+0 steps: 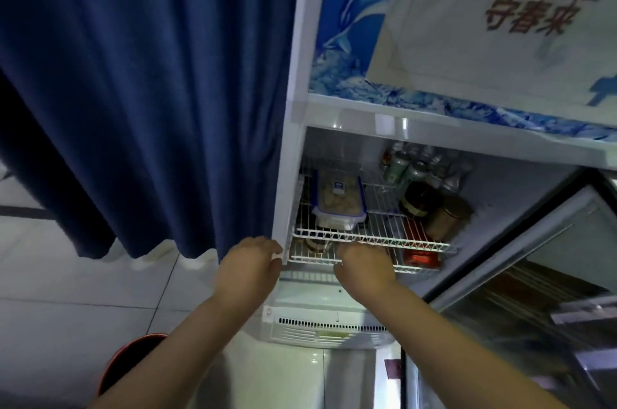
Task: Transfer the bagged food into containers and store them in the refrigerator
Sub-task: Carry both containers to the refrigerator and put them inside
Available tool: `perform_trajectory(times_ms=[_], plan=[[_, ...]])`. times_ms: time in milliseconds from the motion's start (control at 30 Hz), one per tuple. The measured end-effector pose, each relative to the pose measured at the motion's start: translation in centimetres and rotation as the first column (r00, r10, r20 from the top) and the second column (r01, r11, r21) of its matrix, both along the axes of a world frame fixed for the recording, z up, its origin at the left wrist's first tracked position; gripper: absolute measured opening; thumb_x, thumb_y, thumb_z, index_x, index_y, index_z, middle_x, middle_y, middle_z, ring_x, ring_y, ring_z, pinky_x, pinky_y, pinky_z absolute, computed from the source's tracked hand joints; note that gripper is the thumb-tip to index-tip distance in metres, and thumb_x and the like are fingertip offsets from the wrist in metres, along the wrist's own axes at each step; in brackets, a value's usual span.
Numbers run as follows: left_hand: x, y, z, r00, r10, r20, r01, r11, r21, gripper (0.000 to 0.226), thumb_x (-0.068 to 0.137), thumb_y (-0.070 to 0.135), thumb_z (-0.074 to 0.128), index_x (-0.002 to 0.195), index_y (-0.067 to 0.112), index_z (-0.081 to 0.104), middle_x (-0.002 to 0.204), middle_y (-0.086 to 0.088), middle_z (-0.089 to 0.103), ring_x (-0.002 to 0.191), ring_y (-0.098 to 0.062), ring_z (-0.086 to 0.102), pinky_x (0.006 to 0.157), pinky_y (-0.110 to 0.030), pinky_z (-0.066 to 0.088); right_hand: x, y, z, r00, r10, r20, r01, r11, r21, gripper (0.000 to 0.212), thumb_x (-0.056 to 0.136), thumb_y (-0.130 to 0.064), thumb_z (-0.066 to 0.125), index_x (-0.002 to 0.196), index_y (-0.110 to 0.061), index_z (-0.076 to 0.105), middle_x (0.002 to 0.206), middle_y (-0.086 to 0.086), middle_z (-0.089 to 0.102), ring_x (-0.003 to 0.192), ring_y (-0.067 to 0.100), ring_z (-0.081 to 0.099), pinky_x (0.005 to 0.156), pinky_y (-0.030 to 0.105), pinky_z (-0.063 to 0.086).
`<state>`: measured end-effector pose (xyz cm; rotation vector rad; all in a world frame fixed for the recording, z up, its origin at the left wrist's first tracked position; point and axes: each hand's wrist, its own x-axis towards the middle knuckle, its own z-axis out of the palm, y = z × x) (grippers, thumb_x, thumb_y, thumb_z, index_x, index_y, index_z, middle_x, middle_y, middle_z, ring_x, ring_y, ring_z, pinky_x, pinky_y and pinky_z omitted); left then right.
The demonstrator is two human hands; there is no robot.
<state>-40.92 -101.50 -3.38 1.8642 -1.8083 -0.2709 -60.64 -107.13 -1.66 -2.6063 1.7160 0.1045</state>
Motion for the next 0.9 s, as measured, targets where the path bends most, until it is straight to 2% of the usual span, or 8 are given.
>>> perform_trajectory(times_ms=[67, 200, 267, 400, 567, 767, 833, 900], plan=[[1.2, 2.1, 1.0, 0.998, 0.047, 0.036, -0.047, 0.999, -0.014, 0.026, 0.09, 0.022, 0.049, 0.11, 0.022, 0.066, 0.107, 0.004, 0.066, 0.097, -0.015, 0.056, 0.076, -0.025, 0.043, 1.3, 1.5, 0.7, 0.997, 0.068, -0.033, -0.069, 0.997, -0.022, 0.022, 0.088, -0.02, 0.048, 0.103, -0.013, 0.062, 0.104, 0.007, 0.067, 0.095, 0.027, 0.061, 0.075, 0.03, 0.039], [3.1, 7.0, 2.7, 0.981, 0.173, 0.085, -0.173, 0.985, -0.014, 0.024, 0.089, 0.021, 0.051, 0.107, 0.019, 0.067, 0.106, 0.001, 0.066, 0.097, -0.019, 0.056, 0.078, -0.029, 0.045, 4.0, 4.6, 2.0, 0.977, 0.211, -0.037, -0.213, 0.976, -0.056, 0.023, 0.091, -0.023, 0.046, 0.1, -0.012, 0.063, 0.103, 0.008, 0.066, 0.093, 0.028, 0.061, 0.068, 0.029, 0.029], [3.8, 9.9, 3.1, 0.969, 0.224, 0.1, -0.223, 0.975, -0.021, 0.021, 0.088, 0.021, 0.051, 0.102, 0.017, 0.067, 0.104, 0.0, 0.066, 0.095, -0.019, 0.057, 0.078, -0.031, 0.046, 5.4, 6.1, 2.5, 0.959, 0.283, -0.025, -0.284, 0.956, -0.074, 0.023, 0.092, -0.022, 0.045, 0.101, -0.011, 0.062, 0.104, 0.009, 0.065, 0.093, 0.029, 0.06, 0.068, 0.03, 0.031], [5.1, 17.1, 2.9, 0.933, 0.345, 0.103, -0.348, 0.937, 0.014, 0.026, 0.089, 0.028, 0.05, 0.112, 0.025, 0.062, 0.111, 0.004, 0.062, 0.099, -0.016, 0.055, 0.076, -0.028, 0.043, 8.5, 10.1, 2.8, 0.911, 0.412, -0.001, -0.411, 0.908, -0.079, 0.021, 0.092, -0.023, 0.043, 0.102, -0.012, 0.058, 0.106, 0.008, 0.063, 0.097, 0.028, 0.059, 0.068, 0.031, 0.028], [7.8, 27.1, 2.5, 0.82, 0.549, 0.161, -0.567, 0.818, 0.1, 0.027, 0.089, 0.032, 0.048, 0.114, 0.029, 0.06, 0.113, 0.006, 0.061, 0.102, -0.016, 0.055, 0.076, -0.03, 0.044, 14.0, 17.2, 3.3, 0.835, 0.546, 0.067, -0.546, 0.838, -0.029, 0.022, 0.092, -0.025, 0.041, 0.097, -0.013, 0.059, 0.1, 0.007, 0.064, 0.089, 0.029, 0.059, 0.065, 0.03, 0.03], [12.0, 39.7, 4.0, 0.669, 0.714, 0.205, -0.736, 0.674, 0.053, 0.026, 0.091, 0.032, 0.049, 0.113, 0.025, 0.061, 0.111, 0.004, 0.064, 0.102, -0.019, 0.056, 0.074, -0.03, 0.046, 21.3, 26.5, 5.4, 0.69, 0.714, 0.115, -0.719, 0.695, -0.005, 0.015, 0.093, -0.027, 0.043, 0.083, -0.017, 0.049, 0.09, 0.005, 0.062, 0.08, 0.025, 0.058, 0.063, 0.032, 0.04], [13.5, 43.4, 4.7, 0.62, 0.762, 0.187, -0.778, 0.628, 0.017, 0.026, 0.091, 0.032, 0.05, 0.113, 0.025, 0.062, 0.111, 0.005, 0.064, 0.103, -0.018, 0.057, 0.076, -0.031, 0.047, 23.6, 29.5, 6.0, 0.642, 0.757, 0.119, -0.761, 0.648, -0.014, 0.018, 0.093, -0.027, 0.042, 0.093, -0.015, 0.056, 0.096, 0.006, 0.064, 0.085, 0.026, 0.06, 0.069, 0.035, 0.048], [14.9, 47.0, 5.3, 0.568, 0.807, 0.16, -0.816, 0.578, -0.019, 0.025, 0.091, 0.032, 0.051, 0.112, 0.024, 0.064, 0.11, 0.005, 0.065, 0.099, -0.017, 0.058, 0.073, -0.03, 0.047, 26.0, 32.5, 6.6, 0.608, 0.784, 0.123, -0.789, 0.614, -0.011, 0.023, 0.093, -0.027, 0.042, 0.102, -0.014, 0.058, 0.1, 0.007, 0.064, 0.089, 0.027, 0.06, 0.074, 0.037, 0.05]])
